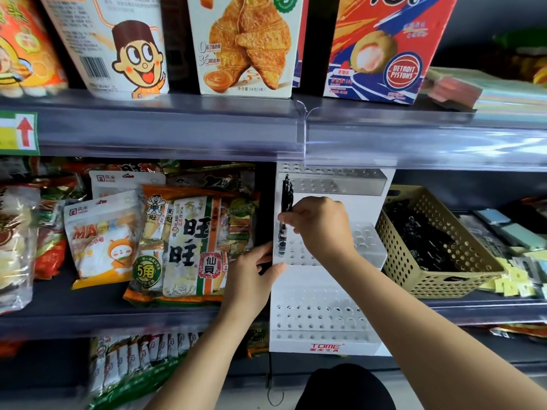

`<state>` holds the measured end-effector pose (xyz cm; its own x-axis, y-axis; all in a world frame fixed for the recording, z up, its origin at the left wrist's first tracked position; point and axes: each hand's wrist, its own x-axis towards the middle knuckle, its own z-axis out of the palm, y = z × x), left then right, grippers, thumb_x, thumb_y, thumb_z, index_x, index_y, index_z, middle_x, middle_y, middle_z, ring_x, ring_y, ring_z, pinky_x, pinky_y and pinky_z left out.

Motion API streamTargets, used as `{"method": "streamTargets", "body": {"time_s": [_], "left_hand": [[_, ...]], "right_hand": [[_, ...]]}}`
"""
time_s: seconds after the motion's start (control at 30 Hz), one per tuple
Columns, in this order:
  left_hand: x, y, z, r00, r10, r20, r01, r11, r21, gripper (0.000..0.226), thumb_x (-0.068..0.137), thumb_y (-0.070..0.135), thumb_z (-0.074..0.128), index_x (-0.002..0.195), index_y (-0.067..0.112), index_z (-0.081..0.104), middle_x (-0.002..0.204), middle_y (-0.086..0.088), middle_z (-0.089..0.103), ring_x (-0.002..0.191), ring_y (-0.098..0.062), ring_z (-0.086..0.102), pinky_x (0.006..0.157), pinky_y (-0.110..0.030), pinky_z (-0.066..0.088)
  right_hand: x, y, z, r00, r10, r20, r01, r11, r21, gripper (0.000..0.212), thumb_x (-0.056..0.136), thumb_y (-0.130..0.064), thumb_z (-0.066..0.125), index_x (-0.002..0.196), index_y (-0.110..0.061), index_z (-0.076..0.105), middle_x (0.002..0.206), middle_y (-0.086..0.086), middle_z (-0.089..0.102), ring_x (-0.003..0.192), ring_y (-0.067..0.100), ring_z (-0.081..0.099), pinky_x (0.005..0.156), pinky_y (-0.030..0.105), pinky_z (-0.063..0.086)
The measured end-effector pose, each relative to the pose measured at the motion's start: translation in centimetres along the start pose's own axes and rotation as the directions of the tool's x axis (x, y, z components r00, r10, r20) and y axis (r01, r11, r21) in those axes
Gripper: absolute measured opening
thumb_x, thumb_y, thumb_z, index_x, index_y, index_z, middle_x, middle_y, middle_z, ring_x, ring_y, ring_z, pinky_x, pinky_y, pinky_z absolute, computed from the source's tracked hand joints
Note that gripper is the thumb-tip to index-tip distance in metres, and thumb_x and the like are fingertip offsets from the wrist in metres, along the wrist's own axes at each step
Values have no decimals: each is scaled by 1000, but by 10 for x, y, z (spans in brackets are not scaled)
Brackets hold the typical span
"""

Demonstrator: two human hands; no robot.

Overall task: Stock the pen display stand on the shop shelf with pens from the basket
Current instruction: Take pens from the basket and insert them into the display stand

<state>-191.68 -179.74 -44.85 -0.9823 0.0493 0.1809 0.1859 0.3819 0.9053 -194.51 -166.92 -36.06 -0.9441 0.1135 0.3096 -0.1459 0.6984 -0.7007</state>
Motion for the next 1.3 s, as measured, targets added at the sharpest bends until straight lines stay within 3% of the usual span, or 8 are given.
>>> {"method": "streamTargets", "body": {"time_s": [0.2, 0.37, 0.47, 0.53, 0.63, 0.87, 1.07, 1.3], "left_hand": [[1, 3, -2, 1000, -9, 16, 9, 1000, 0, 42, 84, 11, 68, 124, 24, 61, 112, 10, 68, 93, 9, 57, 78, -7, 41], [-2, 7, -1, 998, -23, -61, 26, 999, 38, 52, 83, 24, 70, 132, 17, 53, 116, 6, 64, 101, -6, 59, 86, -22, 48], [-8, 20, 1, 955, 161, -249, -113, 974, 197, 52, 80, 26, 72, 128, 15, 56, 109, 7, 54, 91, -7, 56, 75, -19, 46], [-14, 33, 6, 900, 324, -290, -252, 932, 260, 43, 80, 21, 73, 120, 13, 61, 104, 9, 49, 83, -9, 55, 71, -20, 45], [-23, 51, 22, 877, 444, -181, -398, 885, 242, 33, 84, 33, 67, 114, 21, 61, 102, 16, 45, 84, -8, 54, 73, -19, 46], [-38, 91, 73, 839, 539, 79, -545, 832, 104, 31, 85, 36, 57, 109, 20, 66, 96, 14, 59, 88, 4, 54, 75, -7, 44], [-39, 114, 124, 887, 405, 221, -403, 913, -59, 27, 86, 19, 65, 114, 19, 66, 100, 10, 63, 94, 0, 59, 77, -13, 50], [-24, 114, 162, 910, 248, 333, -247, 968, -47, 36, 91, 17, 59, 127, 22, 55, 120, 10, 57, 105, 7, 52, 85, -5, 43]], "right_hand": [[-3, 9, 2, 1000, 5, 10, -5, 1000, -8, 19, 76, -31, 74, 77, -13, 70, 72, 6, 70, 72, 26, 63, 68, 35, 51], [-11, 19, -10, 1000, 12, 4, -12, 1000, 7, 27, 76, -32, 75, 93, -10, 71, 85, 4, 73, 70, 16, 60, 69, 28, 48], [-17, 26, -26, 1000, 13, -19, -14, 1000, -13, 26, 78, -30, 74, 95, -10, 71, 87, 4, 73, 64, 12, 57, 64, 22, 45], [-21, 33, -41, 998, 27, -53, -27, 1000, -14, 24, 79, -28, 73, 95, -10, 71, 86, 4, 74, 69, 14, 62, 69, 24, 49], [-26, 47, -64, 991, 51, -126, -52, 999, -9, 18, 82, -26, 70, 89, -10, 73, 82, 4, 74, 76, 17, 67, 73, 31, 52], [-48, 118, -132, 961, 111, -255, -143, 983, -112, 17, 90, -24, 60, 98, -15, 72, 92, -2, 71, 79, 9, 63, 71, 19, 48], [-66, 193, -168, 964, 249, -94, -262, 821, -507, 37, 91, -9, 53, 127, -16, 57, 127, 3, 60, 106, 17, 59, 84, 23, 45], [-56, 236, -162, 978, 189, 88, -73, 708, -703, 49, 88, -5, 51, 134, -21, 49, 132, 1, 55, 124, 19, 47, 109, 34, 27]]}}
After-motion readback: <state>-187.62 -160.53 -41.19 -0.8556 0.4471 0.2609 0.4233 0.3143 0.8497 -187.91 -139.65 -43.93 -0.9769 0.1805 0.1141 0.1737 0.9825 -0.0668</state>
